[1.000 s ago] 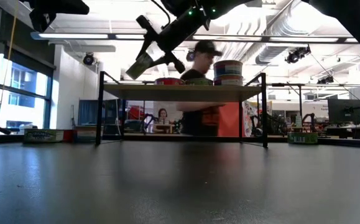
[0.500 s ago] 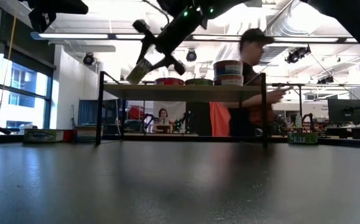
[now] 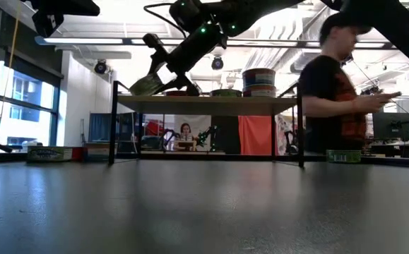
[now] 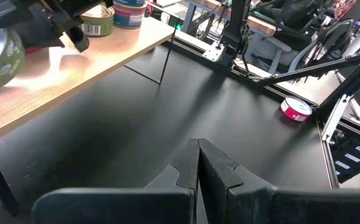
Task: Stack canned seafood by type on shelf
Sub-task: Put the bottom light green tuna can on the shelf
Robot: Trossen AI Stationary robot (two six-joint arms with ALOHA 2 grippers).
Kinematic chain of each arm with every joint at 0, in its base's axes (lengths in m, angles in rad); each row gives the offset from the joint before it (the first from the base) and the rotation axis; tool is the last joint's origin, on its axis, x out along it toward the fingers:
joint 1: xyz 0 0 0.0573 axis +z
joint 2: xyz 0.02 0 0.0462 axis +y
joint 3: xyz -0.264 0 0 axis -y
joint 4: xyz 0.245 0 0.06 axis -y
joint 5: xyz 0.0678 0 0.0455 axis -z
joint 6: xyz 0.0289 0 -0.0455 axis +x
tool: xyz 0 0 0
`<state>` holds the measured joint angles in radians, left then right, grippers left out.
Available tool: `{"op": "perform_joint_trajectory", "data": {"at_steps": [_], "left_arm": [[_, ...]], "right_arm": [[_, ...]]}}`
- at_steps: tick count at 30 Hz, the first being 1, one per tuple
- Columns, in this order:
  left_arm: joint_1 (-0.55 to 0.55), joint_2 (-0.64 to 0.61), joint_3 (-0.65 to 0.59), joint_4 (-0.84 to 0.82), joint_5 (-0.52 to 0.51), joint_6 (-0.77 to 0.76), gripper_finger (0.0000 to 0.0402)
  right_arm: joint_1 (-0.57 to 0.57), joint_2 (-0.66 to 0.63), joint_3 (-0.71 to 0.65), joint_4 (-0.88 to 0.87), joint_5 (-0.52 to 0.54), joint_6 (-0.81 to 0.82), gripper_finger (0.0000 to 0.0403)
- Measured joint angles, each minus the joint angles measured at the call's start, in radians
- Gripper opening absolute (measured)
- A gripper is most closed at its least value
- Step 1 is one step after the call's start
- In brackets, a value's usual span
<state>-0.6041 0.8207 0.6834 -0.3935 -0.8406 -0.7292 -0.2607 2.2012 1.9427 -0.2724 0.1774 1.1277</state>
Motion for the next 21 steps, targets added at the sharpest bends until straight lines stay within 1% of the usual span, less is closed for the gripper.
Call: {"op": "perform_joint_trajectory", "data": {"at_steps": [4, 9, 14, 16, 19, 21], "left_arm": [[0.0, 0.0, 0.0, -0.003, 0.0, 0.012, 0.0], [0.0, 0.0, 0.0, -0.003, 0.0, 0.016, 0.0], [0.0, 0.0, 0.0, -0.002, 0.0, 0.015, 0.0], [0.0, 0.0, 0.0, -0.002, 0.004, 0.007, 0.0], [0.0, 0.0, 0.0, -0.001, 0.004, 0.0, 0.0], [0.0, 0.0, 0.0, -0.002, 0.004, 0.0, 0.0]], "right_arm": [[0.0, 0.0, 0.026, -0.04, 0.007, -0.011, 0.0151], [0.003, 0.0, 0.031, -0.038, 0.009, -0.041, 0.0151], [0.001, 0.0, 0.031, -0.042, 0.006, -0.161, 0.0151], [0.0, -0.001, 0.032, -0.047, -0.001, -0.16, 0.0151], [-0.002, -0.001, 0.032, -0.05, -0.047, -0.136, 0.0151], [-0.003, -0.001, 0.032, -0.052, -0.048, -0.134, 0.0151]]}}
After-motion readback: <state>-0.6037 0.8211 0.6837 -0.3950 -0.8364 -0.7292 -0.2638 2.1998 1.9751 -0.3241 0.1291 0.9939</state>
